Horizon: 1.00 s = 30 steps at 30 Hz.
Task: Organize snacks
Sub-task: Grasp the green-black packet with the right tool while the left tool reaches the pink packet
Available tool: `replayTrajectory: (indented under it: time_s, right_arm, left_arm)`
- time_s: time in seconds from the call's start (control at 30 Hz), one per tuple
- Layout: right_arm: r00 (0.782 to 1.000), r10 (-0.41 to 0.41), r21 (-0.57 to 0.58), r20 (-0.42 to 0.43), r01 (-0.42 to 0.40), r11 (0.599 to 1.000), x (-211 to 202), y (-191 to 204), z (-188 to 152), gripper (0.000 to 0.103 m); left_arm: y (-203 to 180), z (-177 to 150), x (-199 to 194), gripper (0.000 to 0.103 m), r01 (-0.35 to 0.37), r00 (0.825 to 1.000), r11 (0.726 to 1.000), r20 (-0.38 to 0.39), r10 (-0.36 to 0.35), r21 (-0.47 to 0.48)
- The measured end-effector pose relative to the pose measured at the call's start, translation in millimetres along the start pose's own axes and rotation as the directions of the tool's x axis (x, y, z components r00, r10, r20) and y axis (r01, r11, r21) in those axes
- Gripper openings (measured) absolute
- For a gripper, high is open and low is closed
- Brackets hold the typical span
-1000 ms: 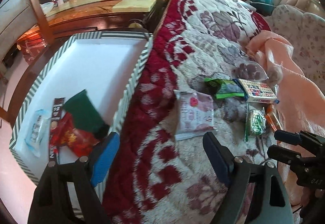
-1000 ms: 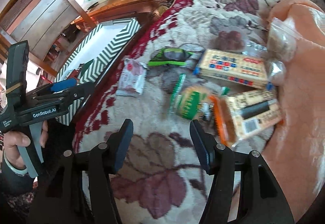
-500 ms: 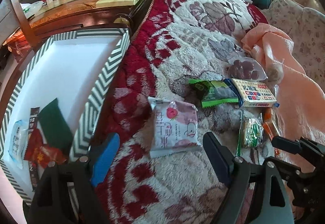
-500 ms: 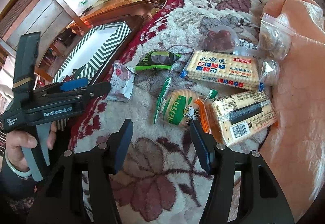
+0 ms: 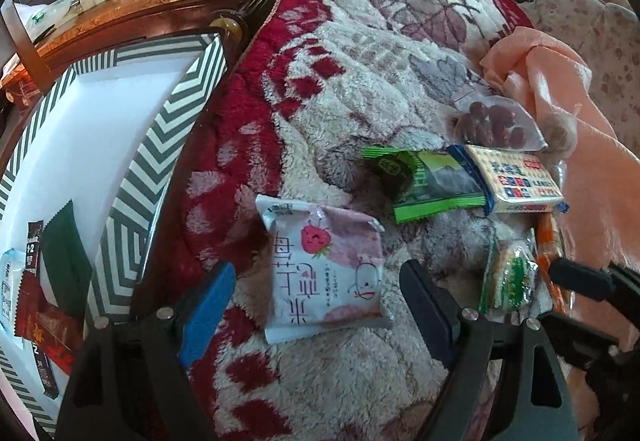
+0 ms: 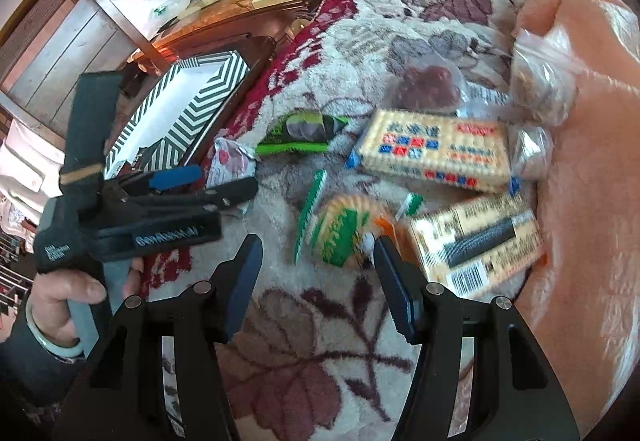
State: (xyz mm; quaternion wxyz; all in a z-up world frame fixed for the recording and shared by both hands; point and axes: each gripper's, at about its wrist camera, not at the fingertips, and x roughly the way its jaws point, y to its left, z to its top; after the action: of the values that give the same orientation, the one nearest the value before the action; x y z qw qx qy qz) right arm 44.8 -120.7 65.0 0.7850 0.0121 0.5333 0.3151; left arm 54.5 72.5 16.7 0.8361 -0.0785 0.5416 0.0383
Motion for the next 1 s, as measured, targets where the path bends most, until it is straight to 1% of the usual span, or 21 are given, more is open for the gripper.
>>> replayTrajectory:
  time_s: [0.13, 0.23, 0.37, 0.47, 0.6, 0.67, 1.0]
  right_arm:
    - [1.0, -0.008, -0.014, 0.007, 0.008, 1.0, 5.5, 8.1, 19.6, 0.058]
    - [1.0, -0.019, 0.001, 0.001, 0.019, 1.0, 15.8, 13.2, 38.1, 0.059]
    - [0.999, -0.031, 0.023, -0.026, 0.031, 0.999, 34.5, 18.6, 63.0, 0.059]
    - [0.995, -0.071, 0.028, -0.075, 0.073, 0.997, 54.2, 21.5, 78.0, 0.062]
    - [0.987, -0.101, 0.031, -0.127, 0.106, 0.994, 73.0, 20.6, 85.3, 0.062]
    - [0.984, -0.1, 0.039, -0.145, 0.106, 0.994, 79.9, 19.2, 85.6, 0.062]
    - [0.983, -0.09, 0.04, -0.159, 0.097, 0.994, 86.7, 20.3, 84.1, 0.062]
  left_arm:
    - [5.0, 0.2, 4.0, 0.086, 0.002, 1.0, 1.0, -0.011, -0.002, -0.019]
    - [7.8, 0.1, 5.0, 0.086, 0.003, 1.0, 1.0, -0.011, -0.003, -0.025]
    - [12.2, 0.1, 4.7, 0.086, 0.013, 1.0, 0.999, -0.008, -0.014, -0.039]
    - [13.7, 0.0, 4.8, 0.086, 0.019, 1.0, 0.999, -0.008, -0.019, -0.044]
    - [14.3, 0.4, 5.5, 0.086, 0.022, 1.0, 0.999, -0.009, -0.023, -0.045]
    - [14.9, 1.1, 6.6, 0.086, 0.024, 1.0, 0.999, -0.011, -0.024, -0.046]
    - [16.9, 1.9, 7.9, 0.086, 0.014, 1.0, 0.999, -0.011, -0.015, -0.053]
